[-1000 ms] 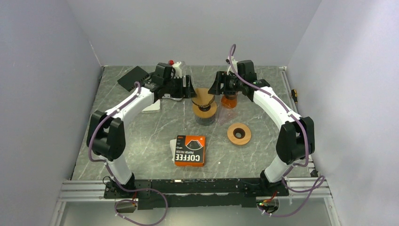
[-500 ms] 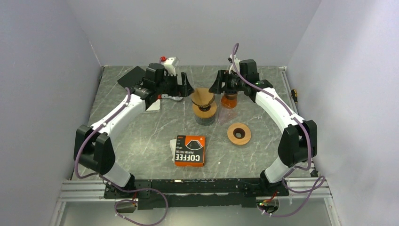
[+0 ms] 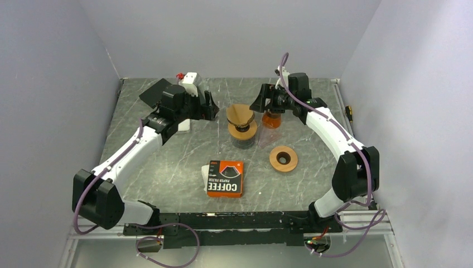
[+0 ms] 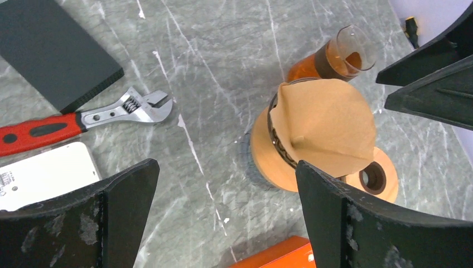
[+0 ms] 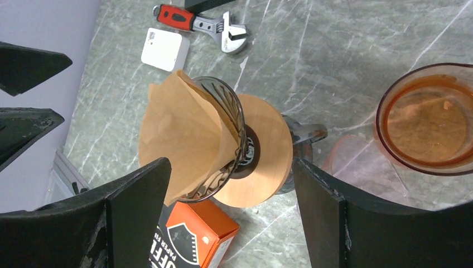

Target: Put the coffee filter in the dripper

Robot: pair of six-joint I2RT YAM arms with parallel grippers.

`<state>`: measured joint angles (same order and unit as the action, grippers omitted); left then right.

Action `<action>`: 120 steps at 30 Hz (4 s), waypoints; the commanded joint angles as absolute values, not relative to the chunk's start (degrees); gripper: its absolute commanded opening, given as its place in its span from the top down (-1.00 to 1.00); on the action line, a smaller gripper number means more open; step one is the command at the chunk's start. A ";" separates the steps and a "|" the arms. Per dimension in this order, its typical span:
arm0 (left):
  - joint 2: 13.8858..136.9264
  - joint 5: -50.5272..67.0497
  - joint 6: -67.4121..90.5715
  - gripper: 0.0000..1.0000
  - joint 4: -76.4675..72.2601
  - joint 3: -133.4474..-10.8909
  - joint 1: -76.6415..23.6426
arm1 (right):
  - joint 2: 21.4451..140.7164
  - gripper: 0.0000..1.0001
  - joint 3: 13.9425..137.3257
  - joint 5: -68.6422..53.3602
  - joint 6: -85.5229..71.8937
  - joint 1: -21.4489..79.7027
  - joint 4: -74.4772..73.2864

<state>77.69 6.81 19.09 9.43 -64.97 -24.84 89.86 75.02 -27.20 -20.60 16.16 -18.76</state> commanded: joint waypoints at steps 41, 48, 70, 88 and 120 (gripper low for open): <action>73.99 -3.32 22.98 -0.99 12.49 -56.25 -24.90 | 93.61 -0.52 73.85 -32.39 -21.18 15.02 -18.72; 74.01 -3.51 22.94 -0.99 12.40 -56.32 -24.88 | 93.21 -0.51 73.10 -30.41 -20.07 14.99 -19.88; 74.44 -2.98 23.64 -0.99 12.41 -57.08 -24.92 | 88.68 -0.72 75.57 -28.14 -20.83 15.01 -19.21; 73.32 -1.10 23.22 -0.98 11.04 -56.34 -24.88 | 76.30 -0.87 64.00 -16.70 -22.51 13.09 -16.85; 72.12 -3.30 21.63 -0.98 10.68 -55.14 -24.87 | 79.80 -0.62 44.34 -4.56 -38.24 2.87 -31.73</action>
<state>72.31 -1.98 22.76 11.44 -54.57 -24.84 78.52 44.38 -3.60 -37.58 3.14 -32.23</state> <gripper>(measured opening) 0.991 0.829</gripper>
